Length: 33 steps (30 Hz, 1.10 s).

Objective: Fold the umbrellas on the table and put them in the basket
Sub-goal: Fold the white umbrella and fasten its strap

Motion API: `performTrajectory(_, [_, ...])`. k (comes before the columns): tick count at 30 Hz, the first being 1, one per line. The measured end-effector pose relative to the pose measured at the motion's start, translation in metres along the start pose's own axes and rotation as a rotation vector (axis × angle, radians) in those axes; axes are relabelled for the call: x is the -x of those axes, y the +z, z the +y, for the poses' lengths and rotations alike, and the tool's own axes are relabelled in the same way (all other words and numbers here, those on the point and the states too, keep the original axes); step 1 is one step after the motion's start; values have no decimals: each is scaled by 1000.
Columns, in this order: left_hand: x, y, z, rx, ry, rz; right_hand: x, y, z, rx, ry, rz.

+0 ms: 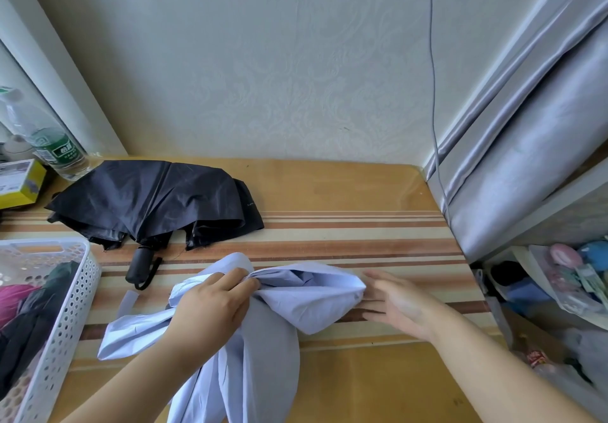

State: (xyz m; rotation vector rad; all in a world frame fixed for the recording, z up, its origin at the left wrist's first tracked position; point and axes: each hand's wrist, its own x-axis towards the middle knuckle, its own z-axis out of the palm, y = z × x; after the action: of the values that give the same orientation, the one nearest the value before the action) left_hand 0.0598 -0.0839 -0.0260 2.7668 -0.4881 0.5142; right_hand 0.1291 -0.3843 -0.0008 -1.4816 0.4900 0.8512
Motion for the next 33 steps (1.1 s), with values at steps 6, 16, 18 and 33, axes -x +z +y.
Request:
performTrajectory(6, [2, 0, -1, -9, -8, -14, -4, 11, -3, -317, -111, -25])
performTrajectory(16, [-2, -2, 5, -42, 7, -34, -3, -5, -13, -373, -194, 51])
performTrajectory(18, [-2, -2, 3, -61, -25, -32, -4, -7, -9, -11, -206, 275])
performTrajectory(33, [-4, -5, 3, -37, 9, -21, 7, 15, -16, 1577, -1000, 218])
